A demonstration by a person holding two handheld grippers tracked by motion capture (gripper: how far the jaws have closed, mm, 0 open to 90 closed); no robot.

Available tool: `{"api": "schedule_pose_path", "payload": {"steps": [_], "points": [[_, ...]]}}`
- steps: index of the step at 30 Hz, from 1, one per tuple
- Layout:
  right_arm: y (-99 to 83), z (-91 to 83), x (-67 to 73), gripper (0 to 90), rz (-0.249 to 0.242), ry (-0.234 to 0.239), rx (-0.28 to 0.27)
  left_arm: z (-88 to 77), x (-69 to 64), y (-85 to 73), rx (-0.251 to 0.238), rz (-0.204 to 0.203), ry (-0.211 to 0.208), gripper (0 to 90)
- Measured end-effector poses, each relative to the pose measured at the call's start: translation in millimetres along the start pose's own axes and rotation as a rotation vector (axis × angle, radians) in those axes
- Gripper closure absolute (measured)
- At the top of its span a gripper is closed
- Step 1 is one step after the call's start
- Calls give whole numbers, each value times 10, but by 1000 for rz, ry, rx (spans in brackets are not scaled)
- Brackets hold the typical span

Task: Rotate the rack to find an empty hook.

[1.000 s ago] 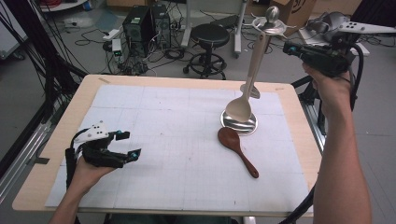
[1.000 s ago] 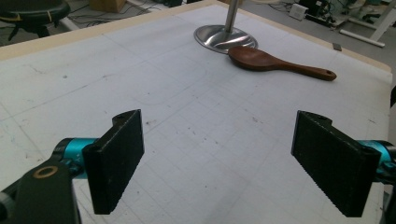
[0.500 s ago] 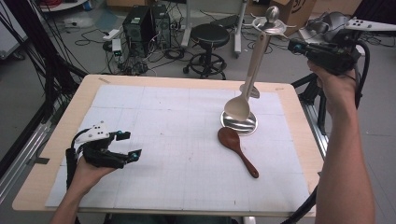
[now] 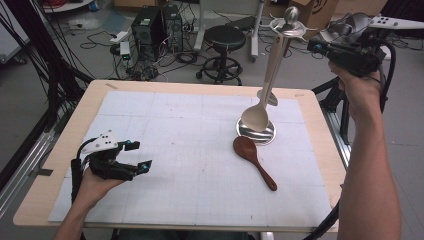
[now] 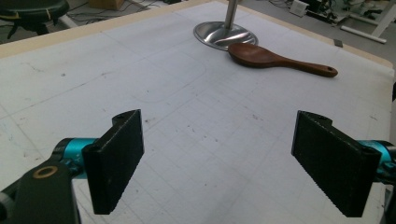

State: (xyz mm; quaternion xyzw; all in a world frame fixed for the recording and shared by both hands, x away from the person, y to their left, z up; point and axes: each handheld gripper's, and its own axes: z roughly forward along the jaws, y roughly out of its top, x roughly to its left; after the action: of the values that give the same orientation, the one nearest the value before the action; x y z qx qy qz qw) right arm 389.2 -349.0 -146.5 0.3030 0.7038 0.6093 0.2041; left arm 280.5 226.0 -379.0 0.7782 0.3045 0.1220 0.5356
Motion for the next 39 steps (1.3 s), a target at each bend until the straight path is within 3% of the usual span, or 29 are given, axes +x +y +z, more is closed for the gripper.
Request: {"api": "schedule_pose_path", "payload": {"steps": [12,24,34,39], "points": [[62,206,182,898,-41,45,28,-8,-8,1,-2,0,3,176],[89,416,299,899,-52,45,35,-17,-5,4,-6,2,0,176],[98,499,344,899,-59,34,29,-22,-2,6,-6,6,3,176],[60,459,351,896,-53,41,30,-27,-2,7,-9,4,0,176]]}}
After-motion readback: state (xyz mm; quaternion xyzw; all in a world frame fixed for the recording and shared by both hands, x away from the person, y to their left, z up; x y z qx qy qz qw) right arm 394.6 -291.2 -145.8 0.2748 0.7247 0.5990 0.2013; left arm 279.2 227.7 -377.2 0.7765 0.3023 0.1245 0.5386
